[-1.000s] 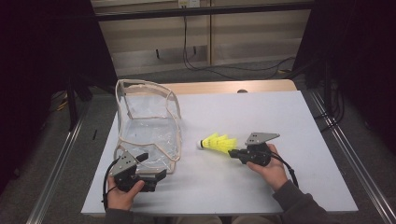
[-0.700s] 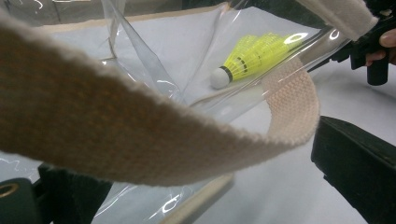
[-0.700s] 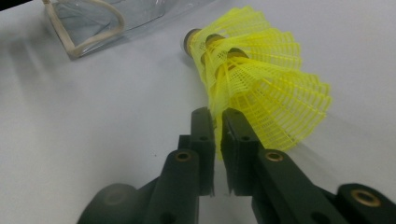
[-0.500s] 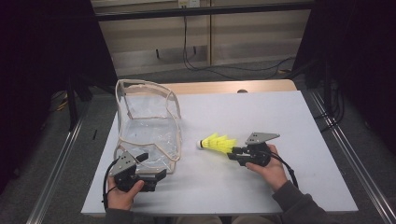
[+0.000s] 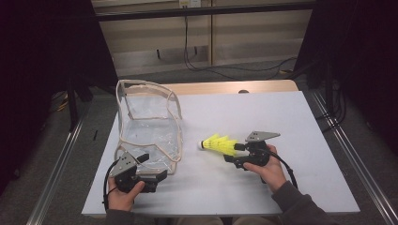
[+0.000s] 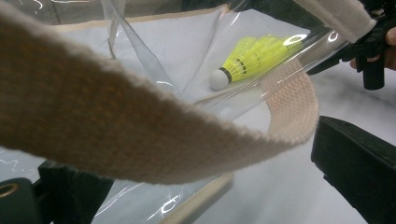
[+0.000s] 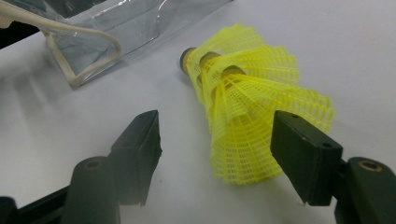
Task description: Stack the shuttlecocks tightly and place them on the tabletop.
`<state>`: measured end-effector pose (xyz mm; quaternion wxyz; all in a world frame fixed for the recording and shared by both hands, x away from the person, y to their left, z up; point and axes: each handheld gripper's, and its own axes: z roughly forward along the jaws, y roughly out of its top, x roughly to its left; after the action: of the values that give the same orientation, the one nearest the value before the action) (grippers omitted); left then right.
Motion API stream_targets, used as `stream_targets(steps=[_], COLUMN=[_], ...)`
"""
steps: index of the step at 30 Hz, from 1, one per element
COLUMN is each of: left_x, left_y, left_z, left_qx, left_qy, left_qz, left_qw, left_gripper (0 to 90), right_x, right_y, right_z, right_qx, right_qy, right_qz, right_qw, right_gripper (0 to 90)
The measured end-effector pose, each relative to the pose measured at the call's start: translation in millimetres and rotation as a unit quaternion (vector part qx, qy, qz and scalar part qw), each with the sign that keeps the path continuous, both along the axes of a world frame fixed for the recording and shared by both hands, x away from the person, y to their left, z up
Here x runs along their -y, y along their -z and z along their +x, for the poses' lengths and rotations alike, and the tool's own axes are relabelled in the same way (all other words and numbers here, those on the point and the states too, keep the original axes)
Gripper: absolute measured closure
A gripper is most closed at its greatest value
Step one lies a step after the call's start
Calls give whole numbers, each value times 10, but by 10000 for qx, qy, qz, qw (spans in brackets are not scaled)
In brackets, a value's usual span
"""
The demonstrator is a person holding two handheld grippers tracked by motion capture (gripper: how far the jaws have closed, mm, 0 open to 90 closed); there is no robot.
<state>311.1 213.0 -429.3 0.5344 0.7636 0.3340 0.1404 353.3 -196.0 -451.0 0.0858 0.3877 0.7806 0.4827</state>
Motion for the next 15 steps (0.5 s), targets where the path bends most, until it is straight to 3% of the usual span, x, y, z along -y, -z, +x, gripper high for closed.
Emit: stream_targets(steps=[7, 15], left_x=[-1, -4], left_y=[0, 1], left_z=[-2, -2], left_qx=[0, 1], left_qy=[4, 20], left_qz=[-3, -3], left_qw=[10000, 10000], left_gripper=[33, 33], right_x=[-39, -67], right_y=[3, 18], right_z=[20, 46], right_qx=[-29, -107], right_qy=[96, 186], right_qz=[53, 114], right_qw=[9999, 9997], right_gripper=[256, 231])
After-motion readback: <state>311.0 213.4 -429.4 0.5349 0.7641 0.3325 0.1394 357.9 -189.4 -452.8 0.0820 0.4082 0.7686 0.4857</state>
